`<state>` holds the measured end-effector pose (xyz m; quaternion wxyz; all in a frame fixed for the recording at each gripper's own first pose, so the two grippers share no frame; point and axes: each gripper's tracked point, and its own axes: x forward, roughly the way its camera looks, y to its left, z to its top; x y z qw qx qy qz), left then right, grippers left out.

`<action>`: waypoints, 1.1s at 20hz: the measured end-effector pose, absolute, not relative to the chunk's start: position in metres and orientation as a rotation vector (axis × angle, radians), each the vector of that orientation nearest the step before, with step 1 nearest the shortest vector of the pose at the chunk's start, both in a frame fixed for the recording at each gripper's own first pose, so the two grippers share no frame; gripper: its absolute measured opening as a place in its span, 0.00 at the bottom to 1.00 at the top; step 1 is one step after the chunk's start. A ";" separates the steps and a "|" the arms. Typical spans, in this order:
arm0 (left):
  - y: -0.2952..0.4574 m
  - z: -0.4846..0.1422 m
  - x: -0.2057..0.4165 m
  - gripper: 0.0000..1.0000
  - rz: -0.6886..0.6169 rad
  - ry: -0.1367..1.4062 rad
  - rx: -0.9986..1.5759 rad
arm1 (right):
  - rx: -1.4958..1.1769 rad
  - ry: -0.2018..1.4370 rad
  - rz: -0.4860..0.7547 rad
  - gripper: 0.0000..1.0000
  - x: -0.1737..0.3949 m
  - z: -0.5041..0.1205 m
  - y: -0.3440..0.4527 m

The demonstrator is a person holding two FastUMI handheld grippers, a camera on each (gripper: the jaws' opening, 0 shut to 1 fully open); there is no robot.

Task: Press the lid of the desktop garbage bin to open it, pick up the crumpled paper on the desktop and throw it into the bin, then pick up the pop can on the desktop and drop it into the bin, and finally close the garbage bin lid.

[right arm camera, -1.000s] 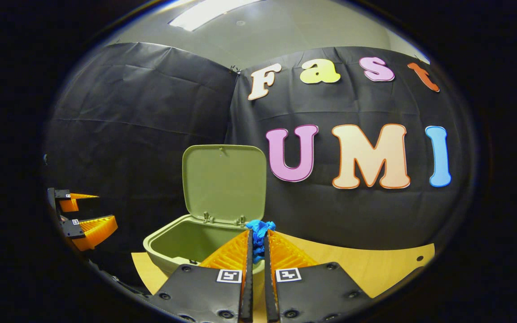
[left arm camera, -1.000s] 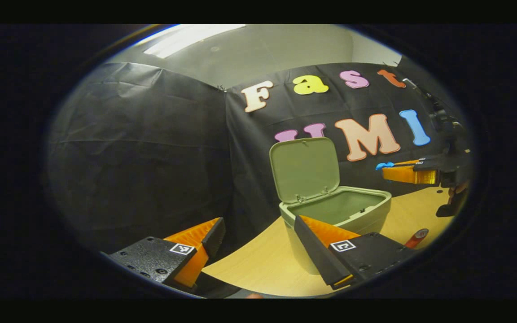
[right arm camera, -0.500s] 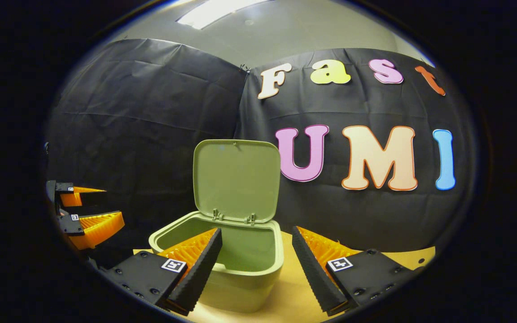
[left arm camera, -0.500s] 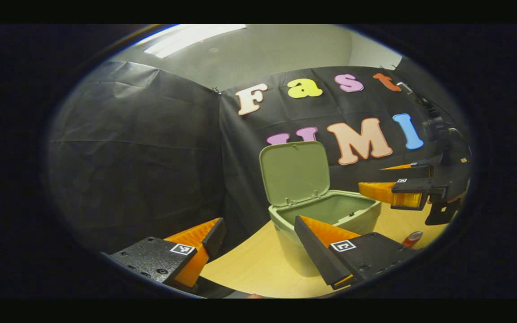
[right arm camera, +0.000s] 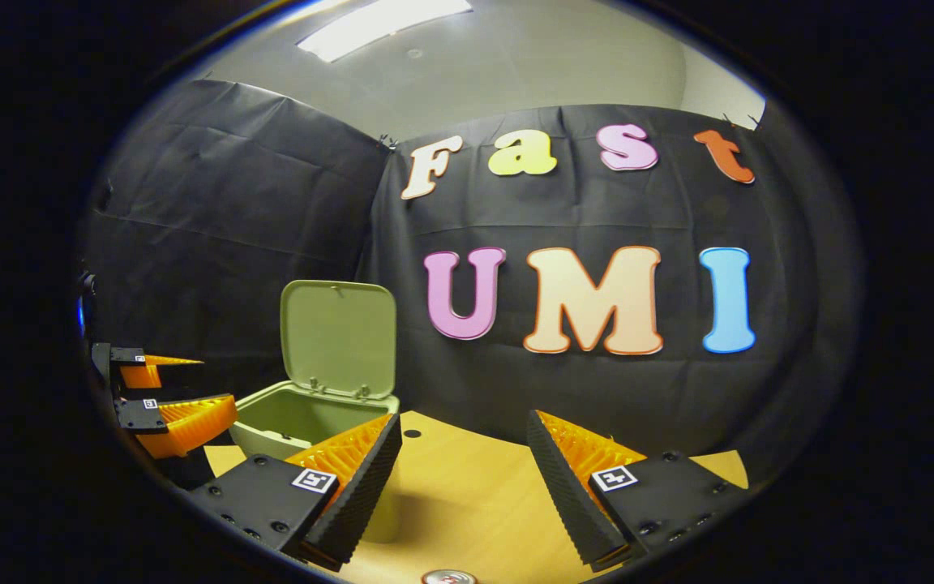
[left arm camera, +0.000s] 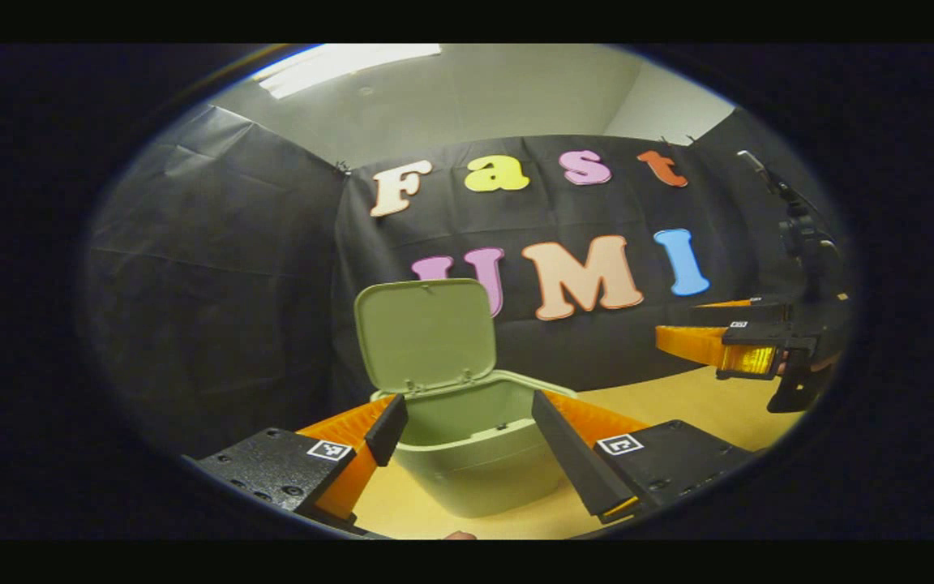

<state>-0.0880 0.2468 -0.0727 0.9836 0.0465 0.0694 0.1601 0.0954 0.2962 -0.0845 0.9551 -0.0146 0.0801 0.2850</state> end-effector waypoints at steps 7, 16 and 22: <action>0.160 -0.079 -0.046 0.94 0.160 0.149 0.019 | -0.009 0.189 0.404 0.98 0.101 -0.088 0.176; 0.078 -0.115 -0.026 0.94 0.004 0.230 -0.039 | -0.015 0.222 0.262 0.98 0.079 -0.098 0.074; 0.043 -0.173 -0.025 0.94 -0.052 0.348 -0.057 | -0.027 0.259 0.200 0.98 0.063 -0.109 0.032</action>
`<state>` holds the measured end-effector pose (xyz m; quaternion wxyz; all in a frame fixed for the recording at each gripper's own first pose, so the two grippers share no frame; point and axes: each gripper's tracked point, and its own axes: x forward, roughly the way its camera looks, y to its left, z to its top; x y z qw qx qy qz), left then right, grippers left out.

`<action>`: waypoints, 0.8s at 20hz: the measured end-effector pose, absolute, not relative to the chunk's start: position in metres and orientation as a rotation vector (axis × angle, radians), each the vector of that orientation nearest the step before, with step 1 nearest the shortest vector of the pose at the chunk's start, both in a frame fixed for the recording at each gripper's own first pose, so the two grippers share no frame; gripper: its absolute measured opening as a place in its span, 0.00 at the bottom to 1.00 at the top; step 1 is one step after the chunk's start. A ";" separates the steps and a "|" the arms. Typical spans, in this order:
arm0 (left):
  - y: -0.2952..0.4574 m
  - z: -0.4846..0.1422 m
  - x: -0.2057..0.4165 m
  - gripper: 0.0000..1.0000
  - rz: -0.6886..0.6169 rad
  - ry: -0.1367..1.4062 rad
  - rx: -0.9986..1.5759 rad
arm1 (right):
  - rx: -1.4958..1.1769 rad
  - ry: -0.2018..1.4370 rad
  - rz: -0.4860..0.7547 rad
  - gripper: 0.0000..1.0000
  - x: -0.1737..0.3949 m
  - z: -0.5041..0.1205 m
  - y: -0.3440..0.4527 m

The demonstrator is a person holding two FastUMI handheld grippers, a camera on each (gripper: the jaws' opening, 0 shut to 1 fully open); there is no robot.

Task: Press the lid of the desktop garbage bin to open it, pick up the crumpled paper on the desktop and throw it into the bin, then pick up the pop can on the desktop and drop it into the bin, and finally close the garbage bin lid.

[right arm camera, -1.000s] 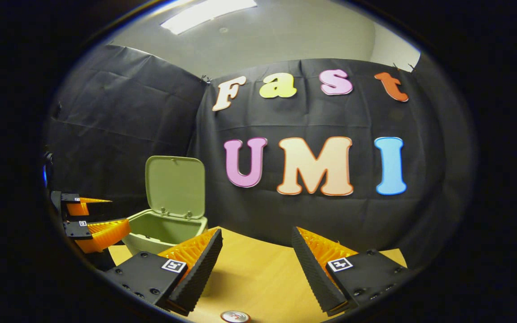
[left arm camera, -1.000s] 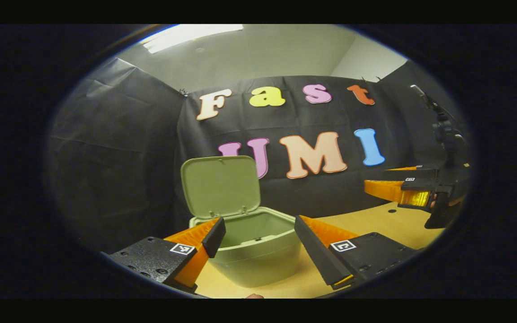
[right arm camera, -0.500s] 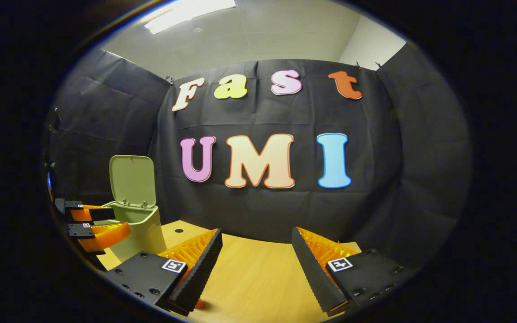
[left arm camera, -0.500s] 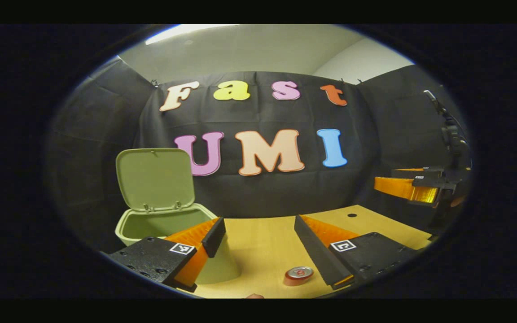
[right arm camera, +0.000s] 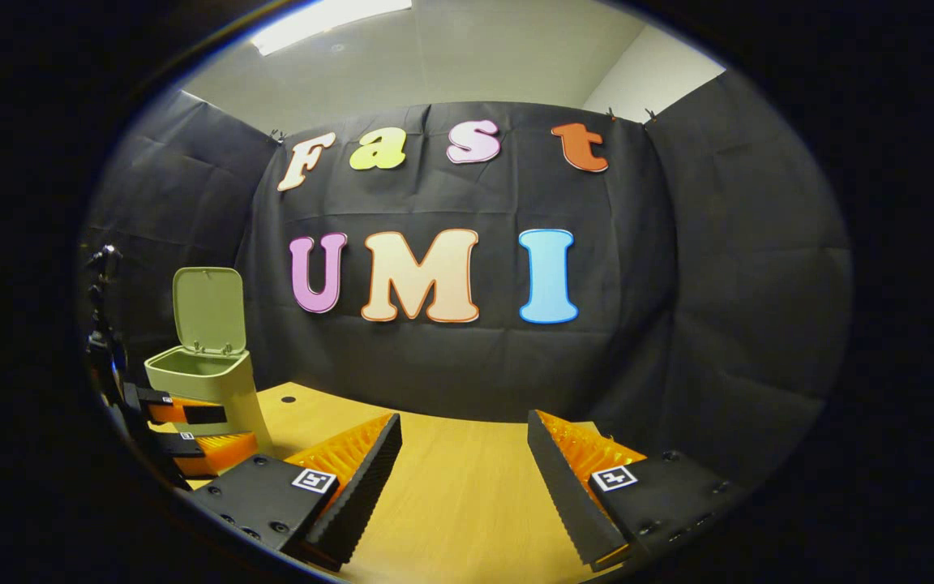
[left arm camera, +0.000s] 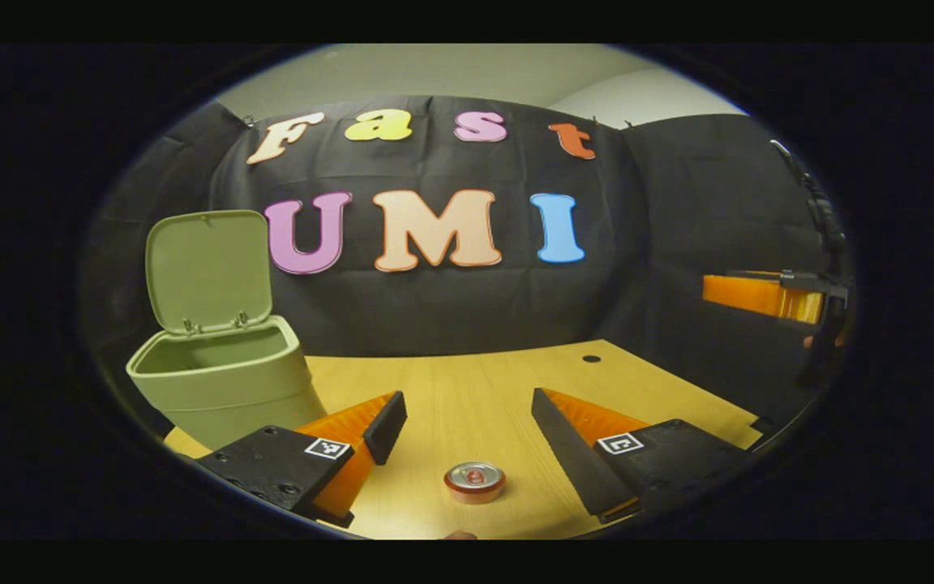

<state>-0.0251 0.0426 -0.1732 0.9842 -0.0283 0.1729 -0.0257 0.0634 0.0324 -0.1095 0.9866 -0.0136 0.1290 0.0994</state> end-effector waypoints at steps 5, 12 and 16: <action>0.024 -0.230 -0.027 0.95 -0.073 0.456 -0.068 | -0.058 0.302 0.169 0.98 0.052 -0.121 0.010; 0.031 -0.307 -0.036 0.96 -0.010 0.600 -0.057 | -0.094 0.363 0.128 0.98 0.038 -0.136 -0.014; 0.030 -0.341 -0.037 0.95 -0.016 0.659 -0.029 | -0.095 0.382 0.109 1.00 0.034 -0.139 -0.022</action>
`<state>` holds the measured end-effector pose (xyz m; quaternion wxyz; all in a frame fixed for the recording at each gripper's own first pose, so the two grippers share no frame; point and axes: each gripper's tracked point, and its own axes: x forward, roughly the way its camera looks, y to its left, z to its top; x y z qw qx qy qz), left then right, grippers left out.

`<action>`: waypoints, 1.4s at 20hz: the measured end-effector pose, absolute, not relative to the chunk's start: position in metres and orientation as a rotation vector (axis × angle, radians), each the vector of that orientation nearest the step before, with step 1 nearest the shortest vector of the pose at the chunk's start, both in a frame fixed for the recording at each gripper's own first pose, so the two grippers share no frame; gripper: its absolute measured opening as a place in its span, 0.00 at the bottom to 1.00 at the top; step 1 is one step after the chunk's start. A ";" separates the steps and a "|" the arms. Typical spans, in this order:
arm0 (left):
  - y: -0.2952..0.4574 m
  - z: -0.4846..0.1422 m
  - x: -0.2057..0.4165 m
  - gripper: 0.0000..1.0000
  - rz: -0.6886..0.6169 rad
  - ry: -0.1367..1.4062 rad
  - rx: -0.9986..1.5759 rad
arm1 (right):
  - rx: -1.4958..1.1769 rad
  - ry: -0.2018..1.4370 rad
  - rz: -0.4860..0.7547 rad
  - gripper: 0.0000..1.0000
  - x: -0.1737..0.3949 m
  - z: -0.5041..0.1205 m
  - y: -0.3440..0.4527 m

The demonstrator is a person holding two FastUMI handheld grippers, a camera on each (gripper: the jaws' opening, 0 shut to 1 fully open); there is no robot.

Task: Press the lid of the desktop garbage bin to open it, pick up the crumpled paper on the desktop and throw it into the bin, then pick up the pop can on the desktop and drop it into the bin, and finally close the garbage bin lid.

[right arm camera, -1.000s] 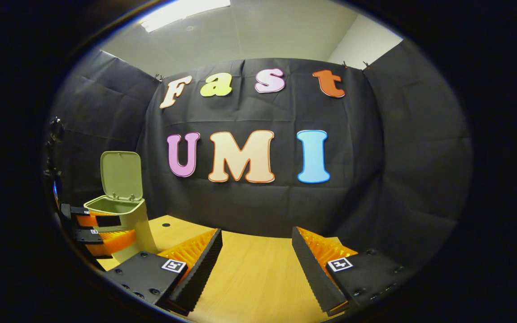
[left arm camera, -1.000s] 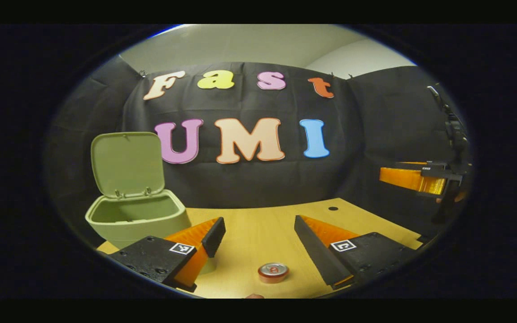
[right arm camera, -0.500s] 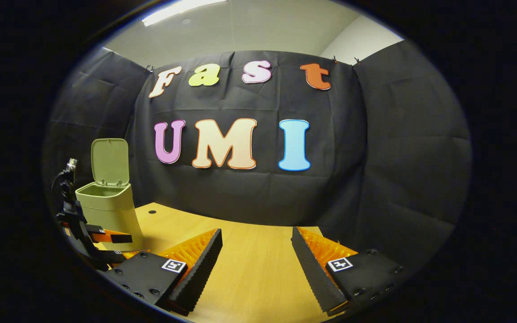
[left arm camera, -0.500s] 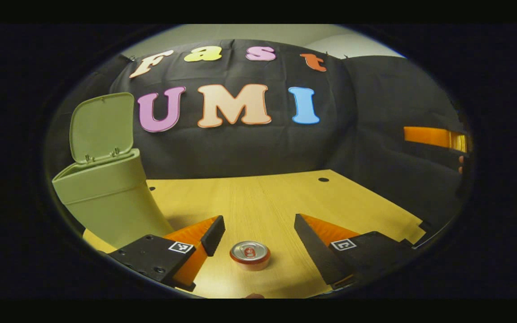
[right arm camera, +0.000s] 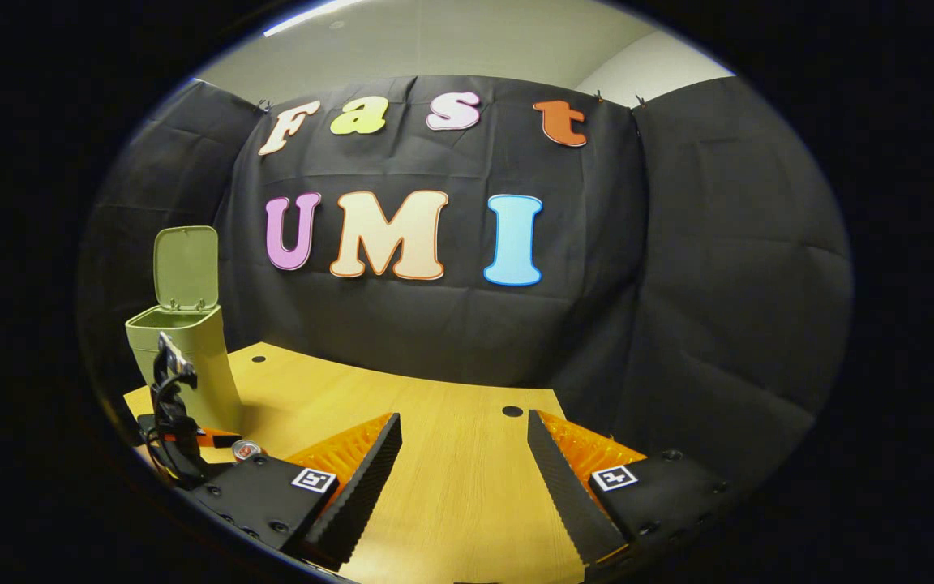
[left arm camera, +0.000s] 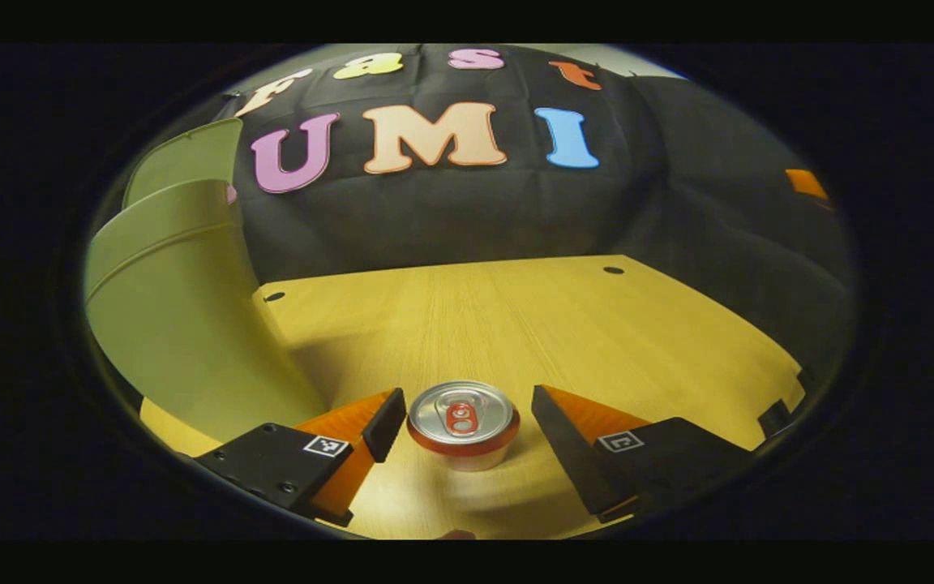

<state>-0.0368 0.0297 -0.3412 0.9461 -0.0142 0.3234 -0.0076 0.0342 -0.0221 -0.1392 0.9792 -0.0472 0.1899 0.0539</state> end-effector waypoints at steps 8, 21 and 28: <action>0.029 -0.349 -0.043 0.76 -0.028 0.701 -0.044 | -0.132 0.385 0.122 0.98 0.029 -0.142 -0.015; 0.056 -0.191 0.033 0.75 -0.010 0.371 0.018 | -0.075 0.375 0.172 0.98 0.037 -0.152 0.006; 0.099 -0.113 0.067 0.76 0.086 0.221 -0.033 | -0.067 0.371 0.185 0.98 0.043 -0.154 0.008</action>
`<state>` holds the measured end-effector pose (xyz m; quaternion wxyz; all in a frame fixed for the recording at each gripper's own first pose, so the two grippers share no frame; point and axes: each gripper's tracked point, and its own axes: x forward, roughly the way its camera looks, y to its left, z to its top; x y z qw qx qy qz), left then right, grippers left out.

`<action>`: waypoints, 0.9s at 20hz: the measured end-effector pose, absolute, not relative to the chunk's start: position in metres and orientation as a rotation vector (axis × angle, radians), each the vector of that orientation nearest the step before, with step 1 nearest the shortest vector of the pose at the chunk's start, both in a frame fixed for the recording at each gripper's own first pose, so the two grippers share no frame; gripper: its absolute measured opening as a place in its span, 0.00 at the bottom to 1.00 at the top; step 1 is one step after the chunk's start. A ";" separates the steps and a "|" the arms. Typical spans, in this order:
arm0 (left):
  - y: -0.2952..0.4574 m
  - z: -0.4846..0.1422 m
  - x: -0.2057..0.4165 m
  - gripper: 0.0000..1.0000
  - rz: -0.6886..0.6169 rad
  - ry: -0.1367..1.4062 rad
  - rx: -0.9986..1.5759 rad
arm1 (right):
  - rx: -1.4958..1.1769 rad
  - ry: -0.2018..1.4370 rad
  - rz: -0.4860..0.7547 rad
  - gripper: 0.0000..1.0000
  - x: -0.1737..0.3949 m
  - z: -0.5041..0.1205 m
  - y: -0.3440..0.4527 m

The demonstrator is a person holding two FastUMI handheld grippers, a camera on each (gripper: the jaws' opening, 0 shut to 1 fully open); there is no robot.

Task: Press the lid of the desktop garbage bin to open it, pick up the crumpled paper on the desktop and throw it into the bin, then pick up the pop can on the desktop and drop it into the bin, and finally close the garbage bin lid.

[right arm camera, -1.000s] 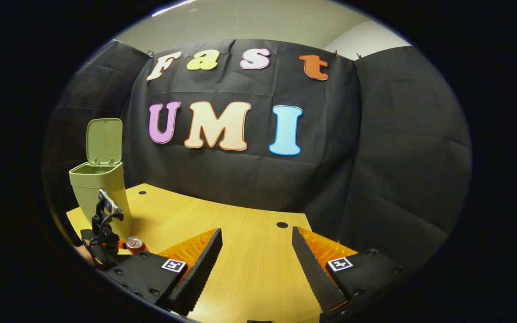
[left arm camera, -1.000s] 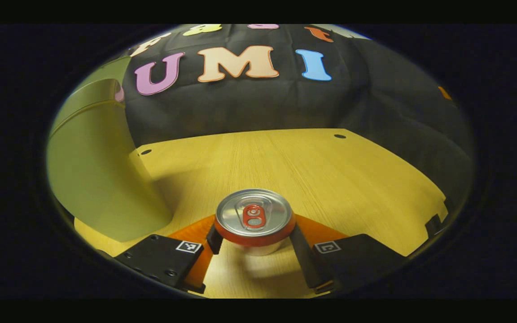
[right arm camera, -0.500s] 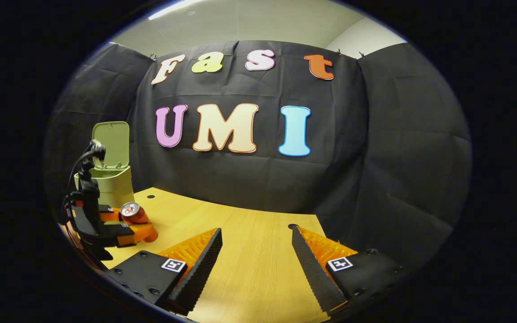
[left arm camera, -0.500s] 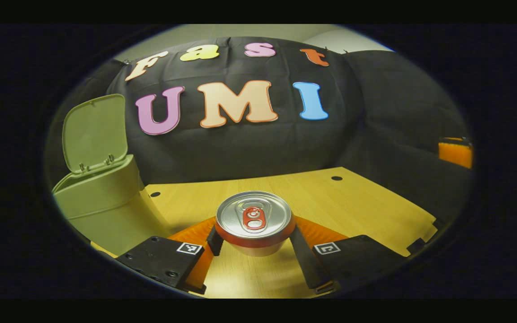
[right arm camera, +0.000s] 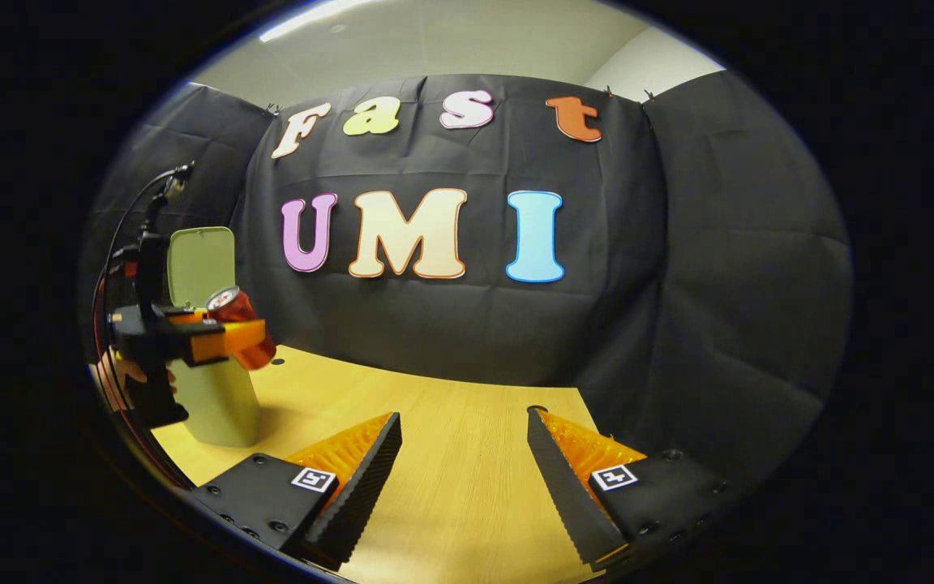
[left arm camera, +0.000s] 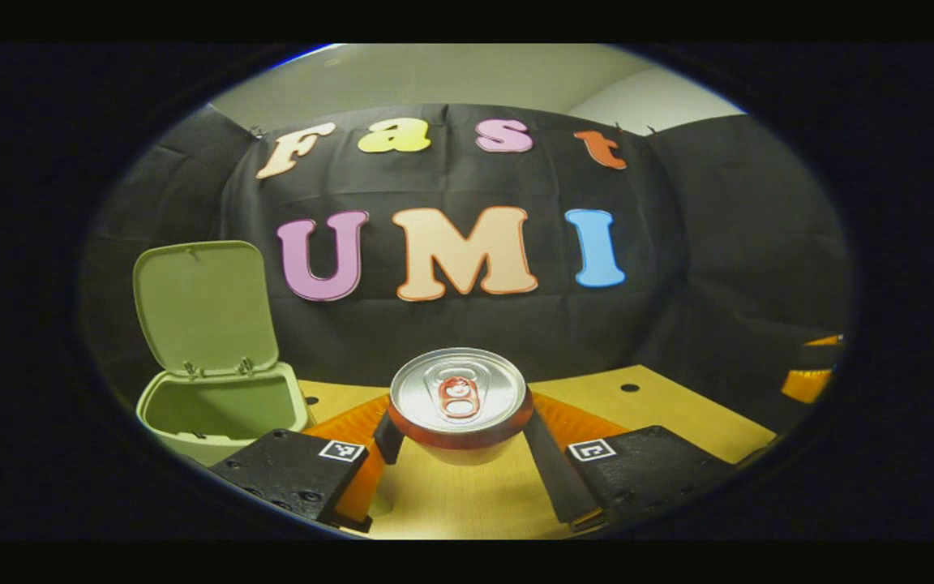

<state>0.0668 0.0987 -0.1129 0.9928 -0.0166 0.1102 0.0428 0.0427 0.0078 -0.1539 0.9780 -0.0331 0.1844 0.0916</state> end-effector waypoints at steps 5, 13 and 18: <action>0.149 -0.073 0.075 0.75 0.174 0.150 -0.020 | -0.050 0.360 0.191 0.98 0.046 -0.154 0.010; 0.227 -0.080 0.046 0.76 0.345 0.168 -0.008 | -0.041 0.382 0.219 0.98 0.050 -0.163 0.025; 0.263 -0.103 0.022 0.76 0.434 0.212 -0.017 | -0.040 0.379 0.260 0.98 0.054 -0.162 0.046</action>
